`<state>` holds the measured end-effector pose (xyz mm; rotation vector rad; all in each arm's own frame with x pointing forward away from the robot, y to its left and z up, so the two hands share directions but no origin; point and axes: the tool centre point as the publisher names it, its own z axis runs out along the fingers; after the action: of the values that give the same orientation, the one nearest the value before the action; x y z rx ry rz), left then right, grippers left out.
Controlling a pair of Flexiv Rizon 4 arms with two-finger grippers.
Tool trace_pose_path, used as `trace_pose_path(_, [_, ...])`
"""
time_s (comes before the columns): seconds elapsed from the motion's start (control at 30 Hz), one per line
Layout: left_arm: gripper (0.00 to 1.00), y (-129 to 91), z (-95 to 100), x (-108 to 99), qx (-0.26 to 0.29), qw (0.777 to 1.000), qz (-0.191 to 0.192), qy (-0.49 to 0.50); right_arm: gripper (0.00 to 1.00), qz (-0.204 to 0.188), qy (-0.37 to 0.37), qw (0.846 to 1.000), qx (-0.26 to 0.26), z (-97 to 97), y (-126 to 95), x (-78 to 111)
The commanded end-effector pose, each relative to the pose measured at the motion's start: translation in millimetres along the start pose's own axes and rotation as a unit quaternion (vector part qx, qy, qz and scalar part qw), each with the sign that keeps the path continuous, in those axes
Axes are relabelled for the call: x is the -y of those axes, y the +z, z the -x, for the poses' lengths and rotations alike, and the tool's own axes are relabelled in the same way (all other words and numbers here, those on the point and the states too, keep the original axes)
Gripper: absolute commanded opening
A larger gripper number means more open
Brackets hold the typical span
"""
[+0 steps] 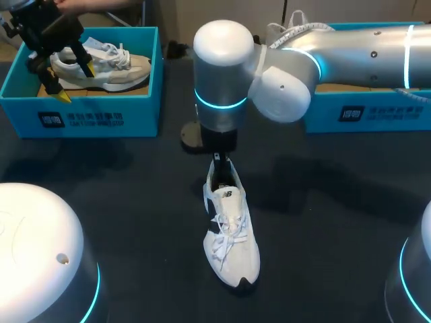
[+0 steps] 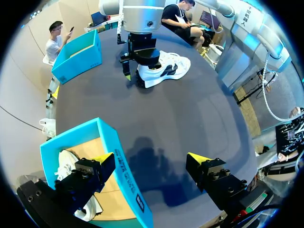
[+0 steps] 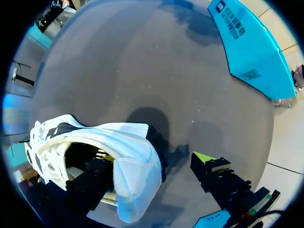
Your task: Take the shoe out of the shoebox, open the shoe tongue, remove and reinsert the insole, then place the shoe into the shoebox
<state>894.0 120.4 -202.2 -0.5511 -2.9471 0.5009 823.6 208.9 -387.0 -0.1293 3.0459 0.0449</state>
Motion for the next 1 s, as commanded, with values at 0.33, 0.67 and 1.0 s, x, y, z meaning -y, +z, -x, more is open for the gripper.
trace_pose_path(0.33, [1.0,0,-1.0,0,0.0,1.0,0.001,0.0,0.0,0.005,0.012,1.0,-0.009,-1.8,9,5.5])
trace_pose_path(0.67, [1.0,0,-1.0,0,0.0,1.0,0.001,0.0,0.0,-0.004,0.021,1.0,0.004,1.3,-18,7.4])
trace_pose_path(1.0, [1.0,0,-1.0,0,0.0,1.0,0.001,0.0,0.0,-0.027,0.038,0.999,0.022,26.6,-108,38.2])
